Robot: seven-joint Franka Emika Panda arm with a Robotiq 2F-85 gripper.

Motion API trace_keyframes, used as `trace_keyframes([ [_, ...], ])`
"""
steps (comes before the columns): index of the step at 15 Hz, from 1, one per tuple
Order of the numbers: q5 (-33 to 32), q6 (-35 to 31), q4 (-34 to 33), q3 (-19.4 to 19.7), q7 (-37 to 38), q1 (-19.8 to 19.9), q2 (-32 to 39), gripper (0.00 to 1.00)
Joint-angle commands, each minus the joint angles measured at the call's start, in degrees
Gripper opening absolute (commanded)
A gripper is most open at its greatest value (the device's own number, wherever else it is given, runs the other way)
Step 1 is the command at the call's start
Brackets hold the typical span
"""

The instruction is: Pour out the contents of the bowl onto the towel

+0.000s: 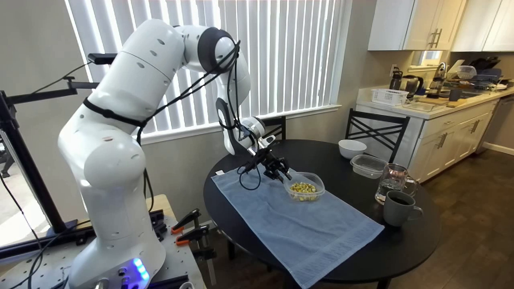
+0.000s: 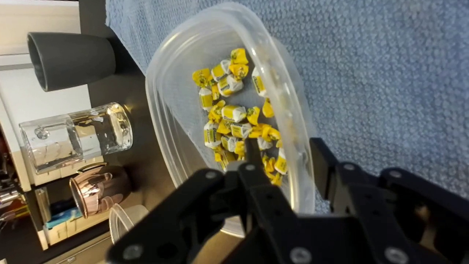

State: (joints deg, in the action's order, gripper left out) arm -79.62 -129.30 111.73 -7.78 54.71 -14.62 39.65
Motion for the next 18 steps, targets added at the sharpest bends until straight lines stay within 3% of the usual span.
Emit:
trace_keyframes([
  [1, 1.9, -3.8, -0.1, -1.1, -1.2, 2.2, -0.7, 0.09],
  [3, 6.5, -7.8, 0.6, -2.0, -2.4, 4.4, -1.3, 0.01],
  [11, 28.1, -17.5, 3.9, -0.5, -4.3, 8.5, -6.9, 0.02],
  [18, 47.3, -25.9, 12.3, 6.7, -2.3, 8.3, -19.6, 0.02],
])
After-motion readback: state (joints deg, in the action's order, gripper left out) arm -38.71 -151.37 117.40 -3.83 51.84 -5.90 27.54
